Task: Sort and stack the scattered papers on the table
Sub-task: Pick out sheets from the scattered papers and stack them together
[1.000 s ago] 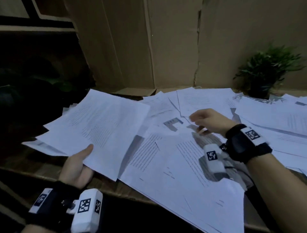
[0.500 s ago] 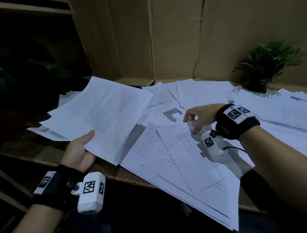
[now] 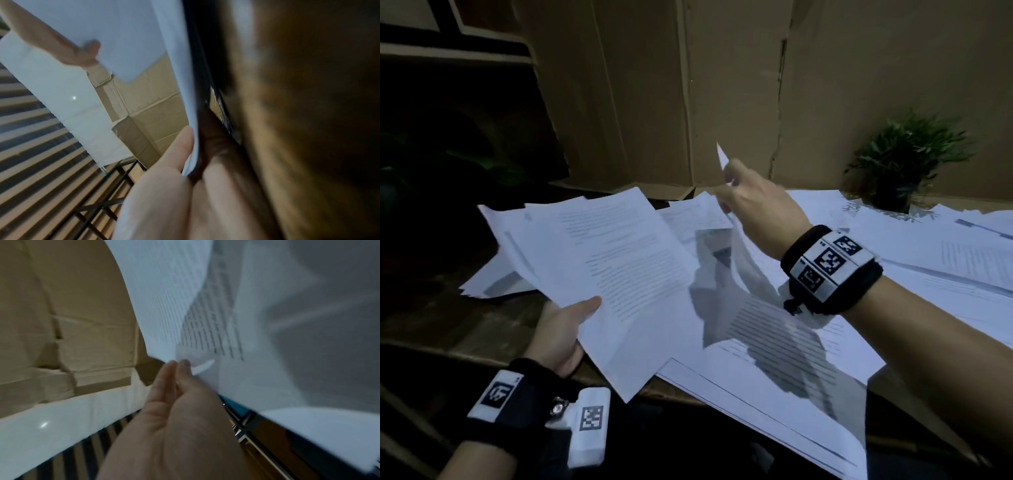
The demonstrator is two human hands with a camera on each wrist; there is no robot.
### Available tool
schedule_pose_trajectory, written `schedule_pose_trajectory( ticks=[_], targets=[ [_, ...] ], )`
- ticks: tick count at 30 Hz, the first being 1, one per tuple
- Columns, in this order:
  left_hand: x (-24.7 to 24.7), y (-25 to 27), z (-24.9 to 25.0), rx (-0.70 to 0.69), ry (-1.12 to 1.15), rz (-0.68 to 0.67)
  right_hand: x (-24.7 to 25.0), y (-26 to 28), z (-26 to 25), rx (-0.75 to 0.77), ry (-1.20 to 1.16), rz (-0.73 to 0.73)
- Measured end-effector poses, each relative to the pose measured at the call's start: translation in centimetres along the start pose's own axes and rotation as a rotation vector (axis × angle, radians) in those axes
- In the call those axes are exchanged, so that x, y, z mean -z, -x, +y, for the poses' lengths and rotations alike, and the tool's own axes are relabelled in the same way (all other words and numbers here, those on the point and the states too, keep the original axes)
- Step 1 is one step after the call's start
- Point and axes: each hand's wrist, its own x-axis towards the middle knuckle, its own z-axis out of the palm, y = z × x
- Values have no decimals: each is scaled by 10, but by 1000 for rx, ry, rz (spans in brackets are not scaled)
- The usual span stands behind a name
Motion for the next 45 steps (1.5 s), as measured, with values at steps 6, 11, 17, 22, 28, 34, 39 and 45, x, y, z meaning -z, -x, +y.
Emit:
schedule_pose_trajectory(
  ticks=[6,11,17,22,28,34,39,45],
  targets=[
    [-11,6,7,6,-102,-126,-20,7,-68,330,-159,-192],
    [-16,8,8,-35,-154,-141,-35,7,-96,384,-236,-408],
    [-10,6,6,-105,-273,-130,-33,14,-113,420,-695,-564],
    [-5,6,4,-85,-293,-124,-32,16,-75,90,-880,-582],
    [-3,3,3,9,-100,-87,-55,23,-3,-613,-904,-551],
    [-6,5,4,46,-89,-43,-59,19,-13,-601,-1154,-611],
    [-4,5,2,17,-136,-93,-53,13,-27,-575,-1111,-540],
    [4,-2,-5,-23,-2,4,-23,65,14,-796,-1135,-482]
  ],
)
